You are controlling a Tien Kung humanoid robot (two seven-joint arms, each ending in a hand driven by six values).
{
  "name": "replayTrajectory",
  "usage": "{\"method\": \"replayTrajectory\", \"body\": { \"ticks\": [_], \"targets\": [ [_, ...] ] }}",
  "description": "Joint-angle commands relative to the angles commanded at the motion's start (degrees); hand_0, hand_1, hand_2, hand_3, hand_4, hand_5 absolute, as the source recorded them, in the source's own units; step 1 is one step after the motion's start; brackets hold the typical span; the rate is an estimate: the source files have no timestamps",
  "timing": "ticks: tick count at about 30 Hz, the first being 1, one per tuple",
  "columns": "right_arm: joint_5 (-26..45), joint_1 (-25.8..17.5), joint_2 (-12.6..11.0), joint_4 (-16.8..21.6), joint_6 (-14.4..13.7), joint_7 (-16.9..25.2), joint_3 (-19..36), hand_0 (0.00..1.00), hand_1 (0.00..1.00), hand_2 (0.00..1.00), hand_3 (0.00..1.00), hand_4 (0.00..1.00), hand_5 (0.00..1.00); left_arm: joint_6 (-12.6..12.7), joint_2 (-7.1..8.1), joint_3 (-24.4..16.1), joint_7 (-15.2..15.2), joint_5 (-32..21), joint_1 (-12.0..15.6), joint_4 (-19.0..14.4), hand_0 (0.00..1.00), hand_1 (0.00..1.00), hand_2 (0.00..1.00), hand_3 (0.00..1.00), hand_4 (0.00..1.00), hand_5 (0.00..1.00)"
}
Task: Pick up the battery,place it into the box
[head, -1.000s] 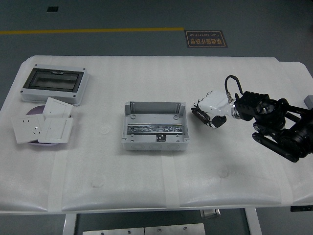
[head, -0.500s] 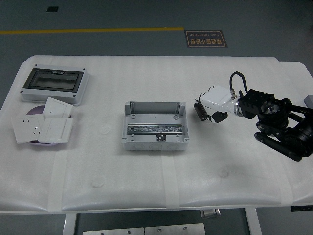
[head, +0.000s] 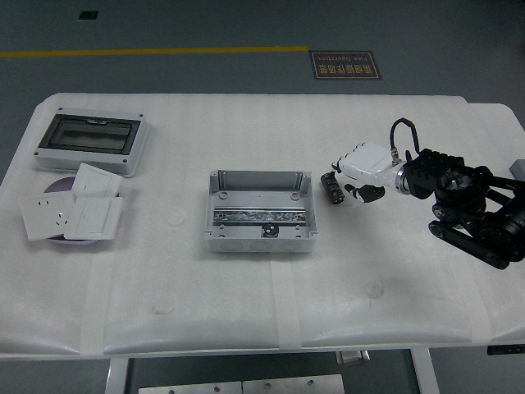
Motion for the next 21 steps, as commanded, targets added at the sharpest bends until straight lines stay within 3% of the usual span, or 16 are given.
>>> {"method": "replayTrajectory", "body": {
  "ticks": [1, 2, 7, 8, 13, 14, 21],
  "targets": [
    [0.6, 0.1, -0.1, 0.0, 0.2, -0.3, -0.4, 0.780, 0.683, 0.741, 0.778, 0.364, 0.026, 0.0, -0.03, -0.1, 0.0, 0.0, 0.0, 0.0, 0.680, 0.677, 0.585, 0.636, 0.625, 0.338],
    [1.2, 0.2, -0.3, 0.1, 0.3, -0.6, -0.8, 0.782, 0.691, 0.778, 0.854, 0.436, 0.052, 0.0, -0.06, -0.2, 0.0, 0.2, 0.1, 0.0, 0.680, 0.677, 0.584, 0.636, 0.625, 0.340],
    [4.0, 0.6, -0.7, 0.5, -1.1, -1.9, -2.9, 0.782, 0.691, 0.778, 0.854, 0.436, 0.052, -0.1, -0.24, -0.9, 0.2, 0.9, 0.2, 0.0, 0.680, 0.677, 0.584, 0.636, 0.625, 0.340],
    [4.5, 0.6, -0.8, 0.6, -1.5, -2.1, -3.3, 0.868, 0.755, 0.902, 0.998, 0.756, 0.166, -0.1, -0.28, -0.9, 0.2, 0.9, 0.2, 0.0, 0.679, 0.677, 0.585, 0.636, 0.624, 0.340],
    [6.8, 1.0, -1.0, 0.9, -3.7, -2.9, -5.0, 0.868, 0.755, 0.902, 0.998, 0.756, 0.166, -0.2, -0.39, -0.9, 0.2, 0.8, 0.2, 0.0, 0.679, 0.677, 0.585, 0.636, 0.624, 0.340],
    [7.2, 1.0, -1.0, 0.9, -4.0, -3.0, -5.2, 0.894, 0.776, 0.966, 0.998, 0.818, 0.191, -0.2, -0.40, -1.0, 0.2, 0.9, 0.2, 0.0, 0.679, 0.677, 0.585, 0.636, 0.624, 0.340],
    [10.0, 0.9, -1.5, 1.2, -7.0, -2.8, -6.5, 0.900, 0.781, 0.977, 0.998, 0.837, 0.200, -0.2, -0.45, -0.9, 0.2, 0.9, 0.4, 0.0, 0.679, 0.678, 0.585, 0.635, 0.623, 0.340]
  ]
}}
